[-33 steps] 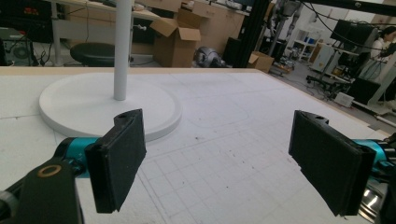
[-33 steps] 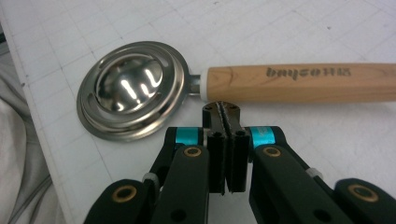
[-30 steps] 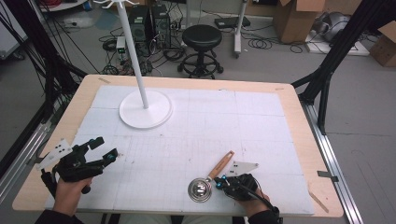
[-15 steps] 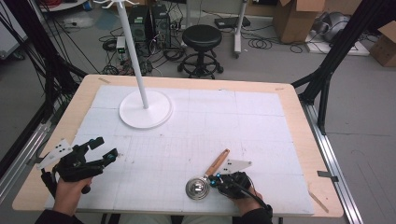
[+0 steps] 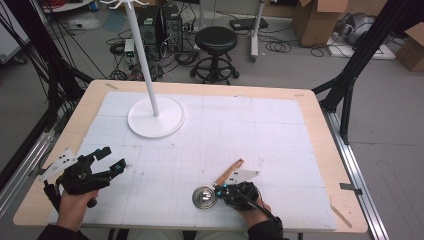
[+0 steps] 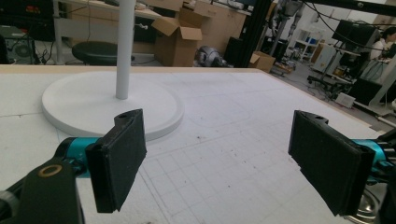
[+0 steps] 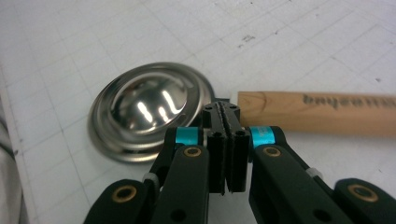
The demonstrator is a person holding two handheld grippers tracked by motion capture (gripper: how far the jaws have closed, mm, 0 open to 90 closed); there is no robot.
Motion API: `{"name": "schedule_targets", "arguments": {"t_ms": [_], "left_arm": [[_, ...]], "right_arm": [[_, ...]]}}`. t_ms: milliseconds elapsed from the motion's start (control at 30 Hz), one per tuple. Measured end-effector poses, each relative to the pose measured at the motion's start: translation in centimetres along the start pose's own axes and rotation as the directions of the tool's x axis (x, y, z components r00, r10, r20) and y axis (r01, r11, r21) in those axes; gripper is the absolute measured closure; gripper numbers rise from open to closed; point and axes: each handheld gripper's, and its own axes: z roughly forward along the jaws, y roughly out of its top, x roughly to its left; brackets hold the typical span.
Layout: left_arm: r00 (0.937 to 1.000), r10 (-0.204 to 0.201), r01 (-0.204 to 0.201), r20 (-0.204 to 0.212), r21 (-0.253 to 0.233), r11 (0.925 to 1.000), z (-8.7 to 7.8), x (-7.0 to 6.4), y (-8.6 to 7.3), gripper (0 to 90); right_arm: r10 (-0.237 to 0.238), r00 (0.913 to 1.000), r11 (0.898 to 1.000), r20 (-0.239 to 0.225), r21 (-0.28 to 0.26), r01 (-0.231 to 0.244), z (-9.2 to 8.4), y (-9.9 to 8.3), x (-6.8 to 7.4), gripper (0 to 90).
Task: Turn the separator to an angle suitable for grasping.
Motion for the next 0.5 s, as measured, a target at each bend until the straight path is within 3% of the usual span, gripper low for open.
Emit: {"name": "schedule_targets", "arguments": {"t_ms": [367, 467, 500], "left_arm": [[1.0000, -0.004, 0.004, 0.000, 0.000, 1.0000, -0.1, 0.0, 0.0, 19.5], [1.0000, -0.002, 0.002, 0.004, 0.000, 1.0000, 0.0, 0.0, 0.0, 19.5], [1.0000, -0.002, 0.002, 0.005, 0.000, 1.0000, 0.0, 0.0, 0.0, 19.5]], "right_arm": [[0.020, 0.9998, 1.000, 0.007, -0.001, -0.020, 0.4, 0.5, -0.1, 89.0], [0.058, 0.9968, 0.996, 0.055, -0.066, -0.054, -2.2, 0.1, -1.7, 89.0], [0.058, 0.9968, 0.996, 0.055, -0.066, -0.054, -2.2, 0.1, -1.7, 89.0]]}}
